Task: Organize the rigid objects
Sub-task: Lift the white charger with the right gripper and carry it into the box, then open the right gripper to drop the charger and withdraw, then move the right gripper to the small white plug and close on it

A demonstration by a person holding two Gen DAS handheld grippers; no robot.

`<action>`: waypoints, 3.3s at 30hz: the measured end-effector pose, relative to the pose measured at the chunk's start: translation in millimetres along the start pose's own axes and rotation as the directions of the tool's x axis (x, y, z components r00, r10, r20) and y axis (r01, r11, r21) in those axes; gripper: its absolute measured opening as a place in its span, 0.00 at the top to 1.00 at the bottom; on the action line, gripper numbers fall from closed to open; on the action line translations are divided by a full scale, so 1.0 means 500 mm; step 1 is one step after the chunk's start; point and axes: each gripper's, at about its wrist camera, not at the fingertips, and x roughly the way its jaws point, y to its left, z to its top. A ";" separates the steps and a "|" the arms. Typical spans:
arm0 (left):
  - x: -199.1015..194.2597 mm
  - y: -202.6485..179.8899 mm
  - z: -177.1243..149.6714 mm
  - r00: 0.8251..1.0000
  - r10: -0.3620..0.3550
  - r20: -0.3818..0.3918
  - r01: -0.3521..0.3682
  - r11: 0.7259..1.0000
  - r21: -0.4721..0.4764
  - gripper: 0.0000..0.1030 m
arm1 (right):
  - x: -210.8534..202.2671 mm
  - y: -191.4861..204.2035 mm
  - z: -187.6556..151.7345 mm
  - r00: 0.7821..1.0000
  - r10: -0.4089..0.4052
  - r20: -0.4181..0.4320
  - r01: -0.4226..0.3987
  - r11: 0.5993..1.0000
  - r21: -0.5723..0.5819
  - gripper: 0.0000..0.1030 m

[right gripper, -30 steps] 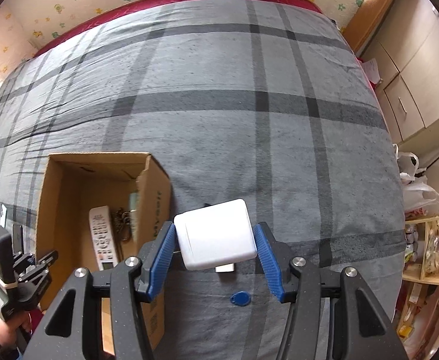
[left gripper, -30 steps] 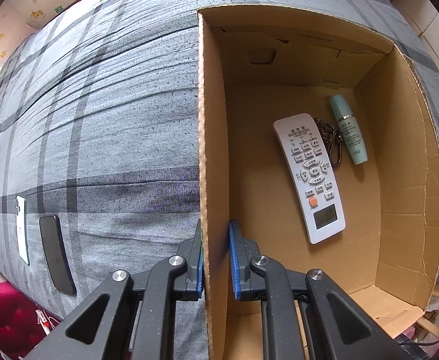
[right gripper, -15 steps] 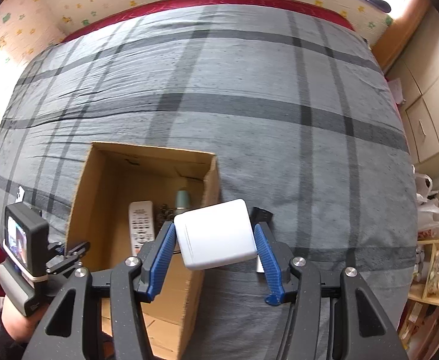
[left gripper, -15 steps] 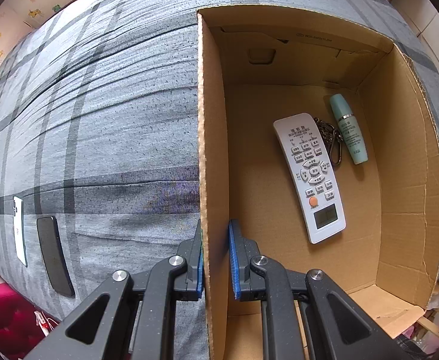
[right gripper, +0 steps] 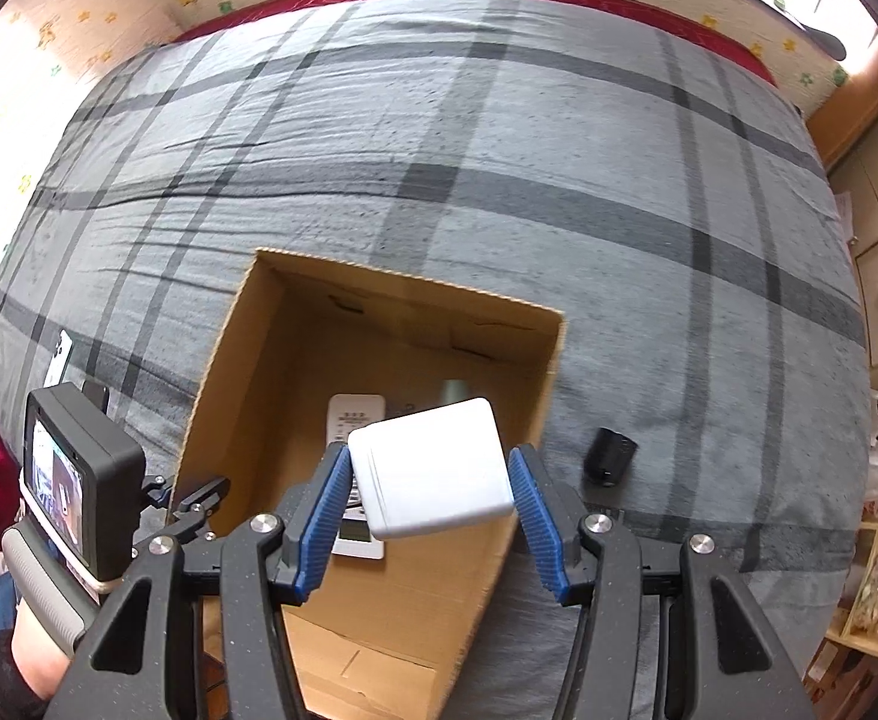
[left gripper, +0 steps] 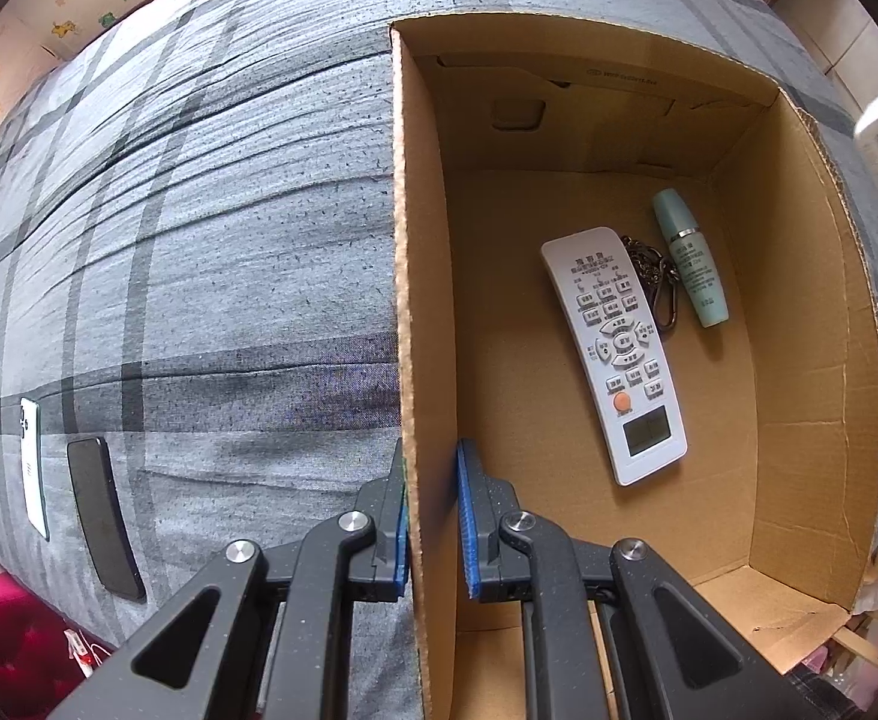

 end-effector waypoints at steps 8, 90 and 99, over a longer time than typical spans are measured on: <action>0.001 0.006 -0.003 1.000 -0.012 0.008 0.012 1.000 0.003 0.87 | 0.062 0.048 -0.004 0.999 0.011 -0.034 -0.013 0.999 -0.044 0.44; 0.012 0.013 -0.001 1.000 -0.009 0.000 0.009 1.000 -0.022 0.87 | 0.029 -0.236 -0.110 0.992 -0.123 0.026 0.115 0.973 0.198 0.00; 0.014 0.010 0.000 1.000 -0.004 -0.006 0.004 1.000 -0.021 0.87 | 0.098 -0.290 -0.147 0.989 -0.142 -0.030 0.145 0.964 0.221 0.00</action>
